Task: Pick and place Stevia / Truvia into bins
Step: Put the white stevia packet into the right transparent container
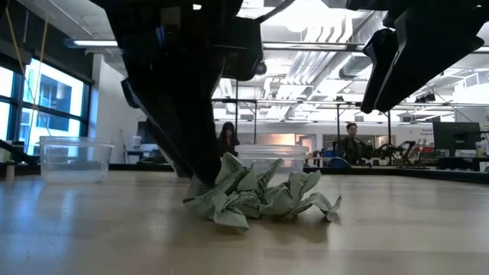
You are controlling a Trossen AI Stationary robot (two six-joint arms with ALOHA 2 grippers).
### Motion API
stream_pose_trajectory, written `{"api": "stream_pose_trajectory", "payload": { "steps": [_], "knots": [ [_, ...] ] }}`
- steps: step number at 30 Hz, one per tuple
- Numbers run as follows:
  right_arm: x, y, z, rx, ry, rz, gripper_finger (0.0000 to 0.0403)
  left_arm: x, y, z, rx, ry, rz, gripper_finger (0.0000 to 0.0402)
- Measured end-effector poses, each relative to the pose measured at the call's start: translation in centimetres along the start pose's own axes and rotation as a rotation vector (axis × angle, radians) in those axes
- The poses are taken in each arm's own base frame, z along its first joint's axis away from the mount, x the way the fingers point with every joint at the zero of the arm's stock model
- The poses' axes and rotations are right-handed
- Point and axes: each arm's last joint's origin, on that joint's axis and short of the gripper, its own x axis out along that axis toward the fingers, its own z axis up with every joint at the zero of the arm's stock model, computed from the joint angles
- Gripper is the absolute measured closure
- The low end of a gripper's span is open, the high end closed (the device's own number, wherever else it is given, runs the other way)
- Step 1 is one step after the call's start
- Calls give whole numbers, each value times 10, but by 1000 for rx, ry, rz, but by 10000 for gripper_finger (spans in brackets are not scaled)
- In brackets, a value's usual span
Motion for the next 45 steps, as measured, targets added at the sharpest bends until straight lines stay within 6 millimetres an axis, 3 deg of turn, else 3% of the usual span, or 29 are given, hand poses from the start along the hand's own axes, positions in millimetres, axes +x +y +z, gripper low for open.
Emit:
{"api": "stream_pose_trajectory", "payload": {
  "steps": [7, 15, 22, 32, 39, 42, 45],
  "knots": [
    [0, -2, -2, -13, 19, -17, 166, 1, 1, 0, 19, -11, 21, 246],
    [0, -3, -2, -14, 21, -25, 166, 0, 11, -3, 151, 60, 80, 379],
    [1, -3, -2, 7, 12, -38, 166, -35, 34, 8, 157, 118, 149, 362],
    [3, -9, 1, 24, 18, -52, 166, -104, 65, 53, 117, -149, 88, 379],
    [4, -11, 0, 12, 22, -82, 166, -109, 115, 93, 94, -319, 105, 379],
    [3, -12, -1, 4, 40, -88, 166, -103, 139, 101, 77, -304, 84, 377],
    [3, -13, -3, -5, 54, -98, 166, -97, 149, 106, 89, -301, 27, 368]
  ]
}}
